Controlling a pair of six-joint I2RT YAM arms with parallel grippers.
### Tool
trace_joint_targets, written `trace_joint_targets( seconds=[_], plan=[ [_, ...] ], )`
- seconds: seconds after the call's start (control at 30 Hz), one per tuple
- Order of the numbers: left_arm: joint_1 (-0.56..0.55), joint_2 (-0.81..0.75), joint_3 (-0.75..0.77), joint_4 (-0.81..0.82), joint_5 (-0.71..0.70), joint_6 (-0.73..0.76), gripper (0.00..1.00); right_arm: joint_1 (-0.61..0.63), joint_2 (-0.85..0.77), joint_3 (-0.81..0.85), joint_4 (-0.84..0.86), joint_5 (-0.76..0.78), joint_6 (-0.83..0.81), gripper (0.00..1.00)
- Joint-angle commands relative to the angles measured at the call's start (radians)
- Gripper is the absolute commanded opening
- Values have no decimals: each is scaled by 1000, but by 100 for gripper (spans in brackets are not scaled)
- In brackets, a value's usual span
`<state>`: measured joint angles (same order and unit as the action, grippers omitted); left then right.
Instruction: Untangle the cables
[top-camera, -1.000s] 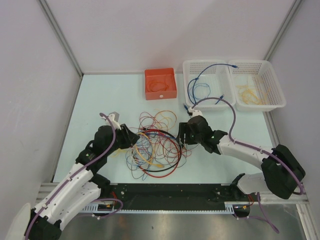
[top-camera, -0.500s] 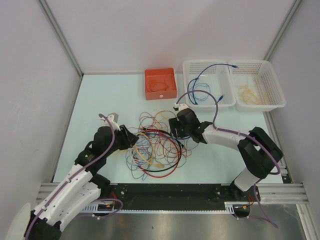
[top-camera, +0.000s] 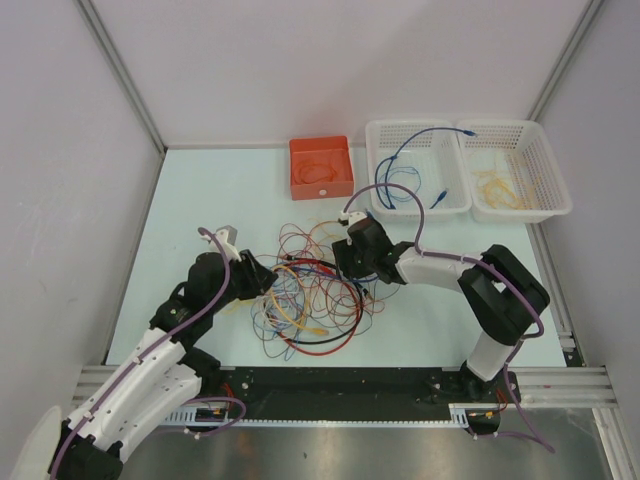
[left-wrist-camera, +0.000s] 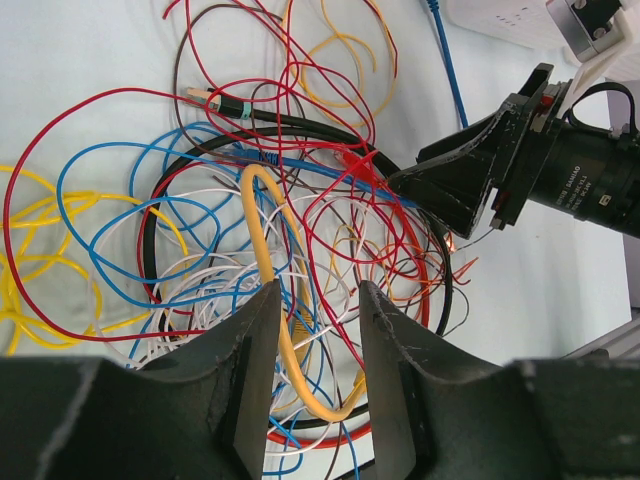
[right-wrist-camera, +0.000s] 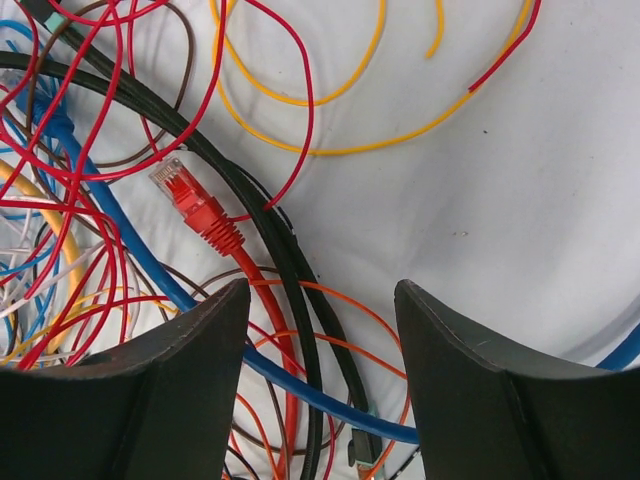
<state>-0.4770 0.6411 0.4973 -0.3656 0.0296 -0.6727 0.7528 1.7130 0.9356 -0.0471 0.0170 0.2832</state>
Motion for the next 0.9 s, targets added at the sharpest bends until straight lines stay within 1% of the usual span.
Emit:
trace_joint_targets(
  seconds=[0.0, 0.1, 0.27, 0.43, 0.57, 0.67, 0.87],
  plan=[
    [8, -6, -5, 16, 4, 4, 42, 14, -61, 39, 6, 50, 26, 66],
    [8, -14, -9, 14, 4, 2, 42, 26, -136, 37, 13, 90, 24, 68],
    [8, -15, -11, 16, 6, -1, 42, 62, -185, 39, 13, 67, -4, 69],
    [8, -21, -19, 20, 7, -5, 42, 89, -144, 37, -48, 69, -35, 66],
    [8, -15, -20, 20, 10, -5, 42, 111, -102, 37, -86, 100, -47, 65],
    [8, -11, -22, 25, 12, -5, 42, 126, -82, 37, -85, 115, -56, 64],
    [8, 2, -28, 34, 20, -11, 42, 114, -29, 39, -40, 124, -67, 64]
  ],
)
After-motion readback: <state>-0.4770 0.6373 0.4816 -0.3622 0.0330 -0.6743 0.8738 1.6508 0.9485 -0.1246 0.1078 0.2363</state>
